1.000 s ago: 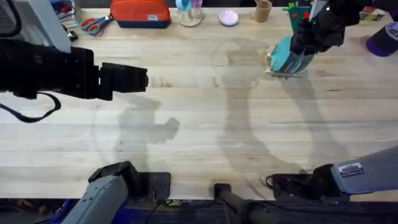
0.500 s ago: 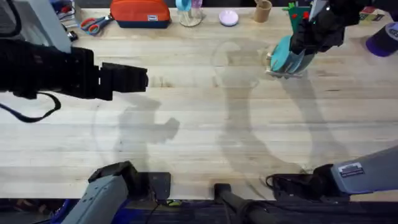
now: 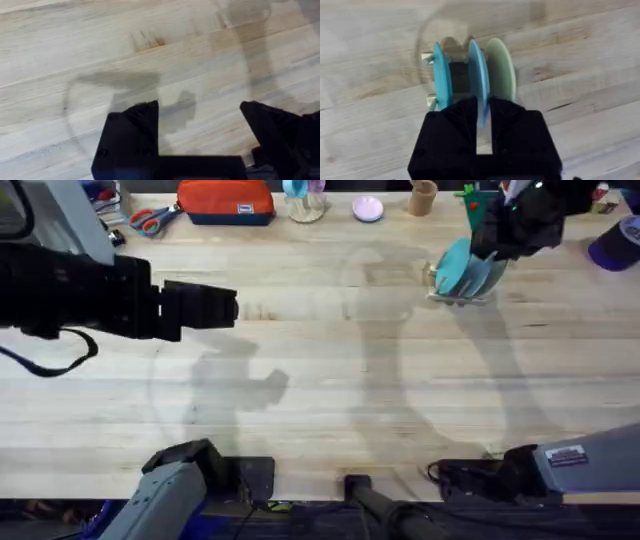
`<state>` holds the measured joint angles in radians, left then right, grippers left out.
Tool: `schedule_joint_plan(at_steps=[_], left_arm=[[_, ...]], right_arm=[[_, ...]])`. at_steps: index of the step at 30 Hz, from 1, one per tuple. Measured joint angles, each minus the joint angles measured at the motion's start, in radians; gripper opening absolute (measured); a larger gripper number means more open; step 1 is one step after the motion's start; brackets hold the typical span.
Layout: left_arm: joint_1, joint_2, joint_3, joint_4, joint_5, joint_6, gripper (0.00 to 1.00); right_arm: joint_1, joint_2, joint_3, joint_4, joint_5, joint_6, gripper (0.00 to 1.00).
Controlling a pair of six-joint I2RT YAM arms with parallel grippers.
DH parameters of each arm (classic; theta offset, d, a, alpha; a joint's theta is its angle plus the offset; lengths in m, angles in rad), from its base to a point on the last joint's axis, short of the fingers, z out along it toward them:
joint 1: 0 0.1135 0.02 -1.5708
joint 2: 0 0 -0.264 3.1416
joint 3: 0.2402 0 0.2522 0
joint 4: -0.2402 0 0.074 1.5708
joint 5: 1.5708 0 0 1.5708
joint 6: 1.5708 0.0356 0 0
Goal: Pick up the plates from the table one by one and place each into a slot on the dish rack.
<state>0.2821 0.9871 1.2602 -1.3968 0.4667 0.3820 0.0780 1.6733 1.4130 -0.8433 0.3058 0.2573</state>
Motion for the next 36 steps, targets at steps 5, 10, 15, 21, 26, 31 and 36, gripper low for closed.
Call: schedule_joint_plan(at_steps=[5, 10, 15, 21, 26, 31, 36], left_arm=[[0.0, 0.0, 0.0, 0.0, 0.0, 0.0, 0.994], [0.0, 0.0, 0.0, 0.0, 0.0, 0.0, 0.994], [0.0, 0.0, 0.0, 0.0, 0.0, 0.0, 0.994], [0.0, 0.0, 0.0, 0.0, 0.0, 0.0, 0.993], [0.0, 0.0, 0.0, 0.0, 0.0, 0.0, 0.994], [0.0, 0.0, 0.0, 0.0, 0.0, 0.0, 0.994], [0.0, 0.0, 0.0, 0.0, 0.0, 0.0, 0.995]], right_arm=[[0.0, -0.076, 0.01, -0.01, 0.0, 0.0, 0.173], [0.0, -0.154, 0.013, -0.05, 0.0, 0.0, 0.182], [0.0, -0.203, 0.013, -0.069, 0.0, 0.0, 0.215], [0.0, -0.205, 0.013, -0.071, 0.0, 0.002, 0.376], [0.0, -0.205, 0.013, -0.072, 0.0, -0.002, 0.959], [0.0, -0.205, 0.013, -0.095, -0.039, -0.009, 0.992], [0.001, -0.211, 0.013, -0.164, -0.106, -0.03, 0.993]])
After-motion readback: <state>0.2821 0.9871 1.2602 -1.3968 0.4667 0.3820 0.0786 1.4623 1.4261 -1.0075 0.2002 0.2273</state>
